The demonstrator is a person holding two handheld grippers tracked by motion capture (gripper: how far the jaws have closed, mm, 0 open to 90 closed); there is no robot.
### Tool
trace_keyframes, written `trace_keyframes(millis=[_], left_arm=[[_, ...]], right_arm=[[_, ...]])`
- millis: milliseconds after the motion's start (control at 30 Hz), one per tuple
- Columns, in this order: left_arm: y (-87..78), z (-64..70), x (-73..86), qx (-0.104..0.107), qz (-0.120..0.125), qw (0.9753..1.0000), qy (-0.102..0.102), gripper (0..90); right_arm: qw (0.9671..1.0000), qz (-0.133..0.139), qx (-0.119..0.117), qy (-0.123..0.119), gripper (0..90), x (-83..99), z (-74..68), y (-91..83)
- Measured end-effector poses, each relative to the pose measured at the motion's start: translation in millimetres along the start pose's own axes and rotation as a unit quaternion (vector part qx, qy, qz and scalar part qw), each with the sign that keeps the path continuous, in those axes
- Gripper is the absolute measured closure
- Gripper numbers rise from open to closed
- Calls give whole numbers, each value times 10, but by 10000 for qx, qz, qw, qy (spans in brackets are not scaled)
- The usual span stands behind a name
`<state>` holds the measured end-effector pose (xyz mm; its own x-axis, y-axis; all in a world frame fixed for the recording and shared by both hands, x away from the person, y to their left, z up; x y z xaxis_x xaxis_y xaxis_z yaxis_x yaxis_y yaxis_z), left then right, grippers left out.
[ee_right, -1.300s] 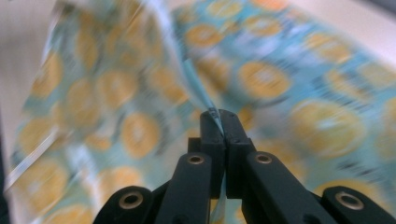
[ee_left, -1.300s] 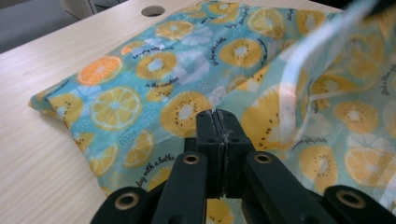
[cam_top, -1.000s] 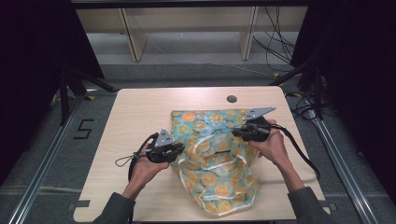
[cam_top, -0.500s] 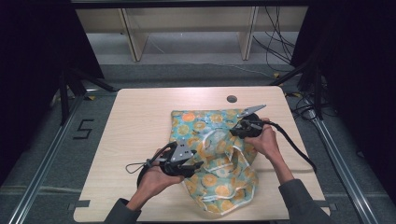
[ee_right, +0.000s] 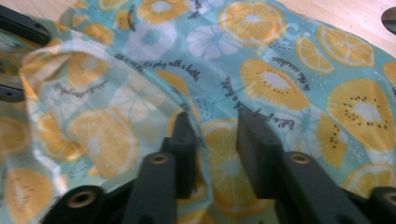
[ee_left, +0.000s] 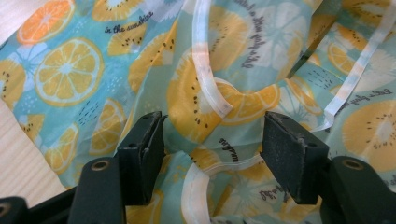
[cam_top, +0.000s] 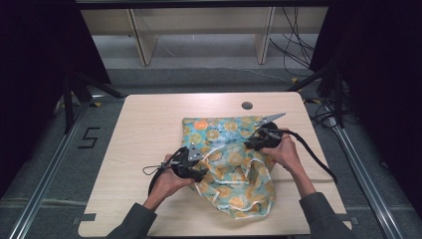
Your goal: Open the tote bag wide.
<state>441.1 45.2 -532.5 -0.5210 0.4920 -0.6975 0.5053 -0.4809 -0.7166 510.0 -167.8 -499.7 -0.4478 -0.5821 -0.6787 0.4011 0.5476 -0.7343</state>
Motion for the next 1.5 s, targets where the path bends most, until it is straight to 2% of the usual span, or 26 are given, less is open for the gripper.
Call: trace_keyframes(millis=[33, 100, 133, 233, 300, 367, 400, 433, 467, 633, 667, 733, 800, 867, 900, 933, 1033, 1100, 1167, 1200, 1233, 1300, 1333, 1367, 1467, 1500], left_arm=[[5, 2, 4, 17, -37, 10000, -27, 384], [18, 6, 5, 25, -76, 10000, -46, 381], [43, 13, -2, 35, -110, 9999, -110, 381], [63, 5, -1, -23, -203, 9998, -90, 408], [68, -29, -4, -93, -257, 9996, 59, 522], [73, -65, -11, -138, -246, 9996, 77, 671], [68, -69, -16, -92, -230, 9997, -31, 741], [50, -87, -34, -83, -184, 9998, -29, 801], [30, -88, -50, -63, -116, 9998, -137, 841], [-199, -148, -184, 152, 114, 9997, -160, 880], [-248, -171, -210, 174, 140, 9996, -163, 881], [-339, -284, -296, 295, 245, 9985, -392, 886], [-367, -332, -342, 322, 284, 9981, -449, 886], [-395, -354, -406, 440, 336, 9967, -592, 887], [-417, -366, -442, 500, 356, 9964, -578, 887], [-439, -367, -459, 513, 303, 9960, -671, 887], [-425, -393, -548, 637, 401, 9946, -719, 887], [-409, -410, -579, 655, 448, 9937, -791, 887], [-406, -424, -591, 676, 430, 9934, -820, 887], [-409, -424, -598, 681, 429, 9935, -808, 887], [-409, -424, -598, 681, 429, 9935, -808, 886], [-412, -401, -601, 699, 425, 9929, -859, 886], [-413, -391, -600, 709, 405, 9932, -824, 885], [-413, -387, -602, 699, 394, 9939, -757, 885], [-403, -368, -589, 696, 283, 9947, -704, 884], [-396, -361, -587, 745, 249, 9947, -666, 882]], right_arm=[[9999, -41, -22, 100, 642, 2, -13, -42], [9997, 203, -89, 124, 606, -38, -13, -105], [9997, 210, -132, 81, 580, -53, -34, -196], [9994, 334, -57, 37, 564, -90, -66, -266], [9993, 365, -17, -83, 547, -119, -97, -363], [9990, 424, -39, -117, 533, -139, -161, -425], [9983, 565, 4, -148, 530, -158, -187, -431], [9990, 425, -63, -118, 527, -140, -227, -481], [9984, 504, -36, -237, 525, -148, -245, -490], [9971, 662, -112, -357, 525, -168, -387, -637], [9971, 699, -175, -254, 526, -182, -442, -681], [9951, 858, -276, -404, 527, -242, -544, -795], [9938, 933, -287, -528, 527, -271, -575, -817], [9929, 977, -438, -511, 530, -309, -702, -840], [9924, 975, -492, -572, 531, -324, -755, -839], [9906, 997, -531, -774, 531, -345, -797, -826], [9897, 948, -706, -807, 531, -371, -967, -758], [9879, 956, -740, -969, 535, -391, -1034, -703], [9885, 840, -782, -981, 535, -371, -1102, -618], [9884, 617, -778, -1147, 534, -319, -1135, -476], [9884, 617, -778, -1147, 534, -319, -1135, -476], [9908, 330, -721, -1095, 534, -249, -1152, -304], [9922, 156, -673, -1034, 505, -212, -1150, -121], [9922, 156, -673, -1034, 505, -212, -1150, -121], [9946, 13, -592, -857, 484, -188, -1125, 111], [9943, -253, -553, -880, 463, -145, -1104, 211]])
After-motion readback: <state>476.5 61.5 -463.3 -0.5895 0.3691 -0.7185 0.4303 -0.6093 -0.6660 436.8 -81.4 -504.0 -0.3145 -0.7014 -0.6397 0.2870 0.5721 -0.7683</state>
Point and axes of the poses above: each handheld gripper's, and its own axes: y roughly forward along the jaws, x roughly out of its underside, z roughly to its right, the point moved 8 cm from there along y, roughly forward along the jaws, and after that the axes turned 9 degrees about -y, right-handed, at the moved point
